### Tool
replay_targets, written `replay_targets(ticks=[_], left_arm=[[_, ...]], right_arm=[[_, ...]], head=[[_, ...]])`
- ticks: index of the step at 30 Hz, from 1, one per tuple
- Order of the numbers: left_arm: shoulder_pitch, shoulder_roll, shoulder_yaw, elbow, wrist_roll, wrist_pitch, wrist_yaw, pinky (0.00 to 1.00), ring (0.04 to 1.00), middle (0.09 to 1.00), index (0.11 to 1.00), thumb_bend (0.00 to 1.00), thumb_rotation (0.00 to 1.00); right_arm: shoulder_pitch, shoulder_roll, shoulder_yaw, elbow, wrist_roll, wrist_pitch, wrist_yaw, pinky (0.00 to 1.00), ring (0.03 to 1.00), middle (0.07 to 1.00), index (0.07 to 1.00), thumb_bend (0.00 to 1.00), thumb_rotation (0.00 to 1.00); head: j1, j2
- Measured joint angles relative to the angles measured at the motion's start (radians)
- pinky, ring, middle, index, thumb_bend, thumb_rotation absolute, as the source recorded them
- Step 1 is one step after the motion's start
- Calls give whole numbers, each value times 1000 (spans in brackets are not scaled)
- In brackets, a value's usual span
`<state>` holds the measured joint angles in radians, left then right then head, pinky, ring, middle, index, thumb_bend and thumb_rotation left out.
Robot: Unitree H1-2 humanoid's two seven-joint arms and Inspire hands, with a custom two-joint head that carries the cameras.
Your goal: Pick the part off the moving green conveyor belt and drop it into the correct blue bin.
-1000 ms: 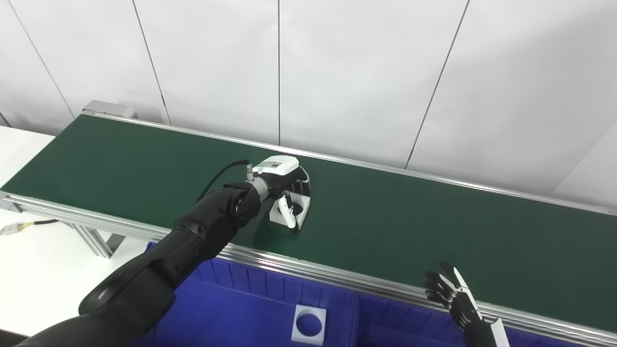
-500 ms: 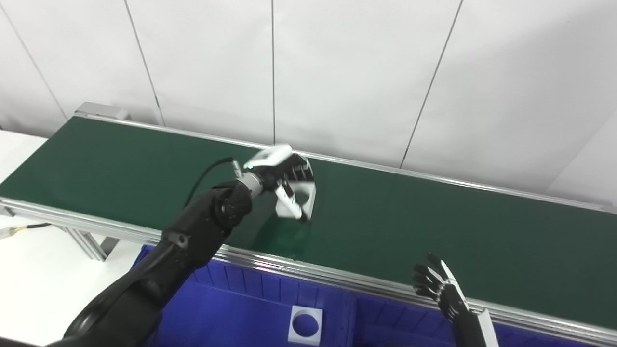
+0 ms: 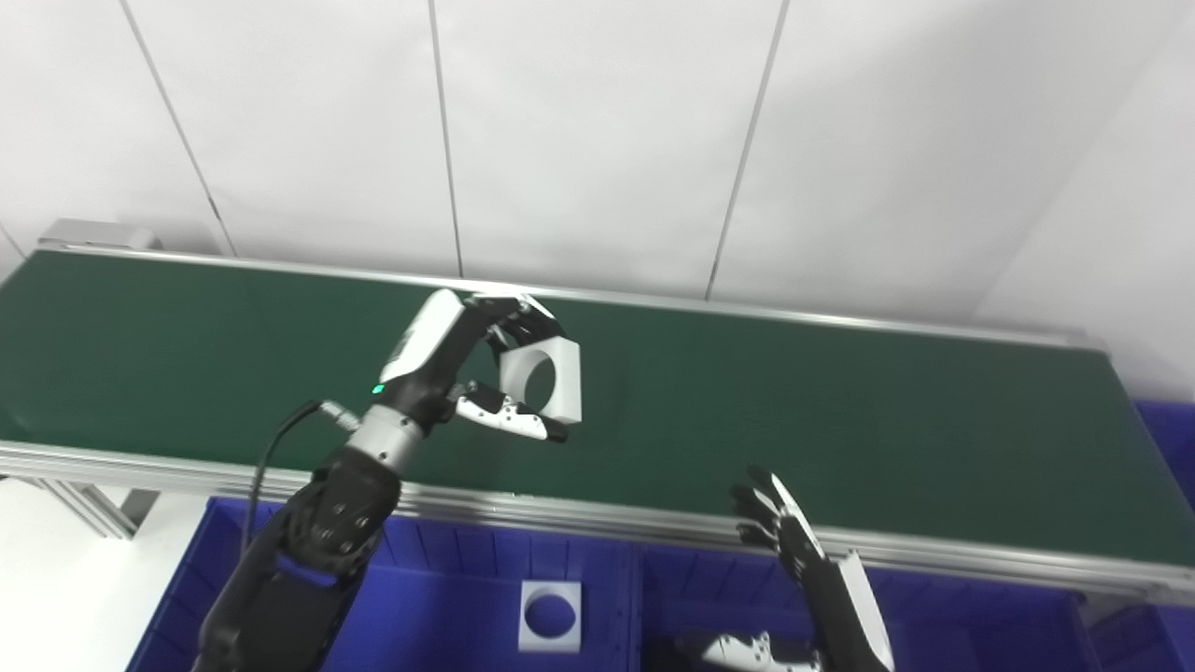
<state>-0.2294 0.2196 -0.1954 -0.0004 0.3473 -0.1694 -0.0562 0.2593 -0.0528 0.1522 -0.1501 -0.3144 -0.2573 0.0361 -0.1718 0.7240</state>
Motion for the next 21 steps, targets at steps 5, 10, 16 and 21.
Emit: replay_targets(ticks=[5, 10, 16, 21], left_arm=[[101, -13, -1, -45, -40, 1, -29, 365, 430, 511, 490, 497, 0], [212, 15, -20, -69, -59, -3, -86, 334, 406, 503, 506, 496, 0], [254, 62, -48, -71, -38, -7, -140, 372, 423, 499, 502, 497, 0], [254, 89, -70, -45, -51, 14, -214, 398, 424, 505, 503, 496, 0]], right_arm=[[-1, 9, 1, -7, -15, 19, -5, 769, 857, 875, 953, 828, 277], [-4, 9, 3, -38, -20, 60, -4, 777, 856, 874, 949, 838, 277], [-9, 10, 6, -41, -15, 75, -3, 751, 846, 869, 939, 859, 293], [-9, 10, 10, -42, -18, 83, -3, 761, 854, 876, 944, 856, 328]], head=[[-18, 24], [-31, 55], [-52, 60], [-55, 61]])
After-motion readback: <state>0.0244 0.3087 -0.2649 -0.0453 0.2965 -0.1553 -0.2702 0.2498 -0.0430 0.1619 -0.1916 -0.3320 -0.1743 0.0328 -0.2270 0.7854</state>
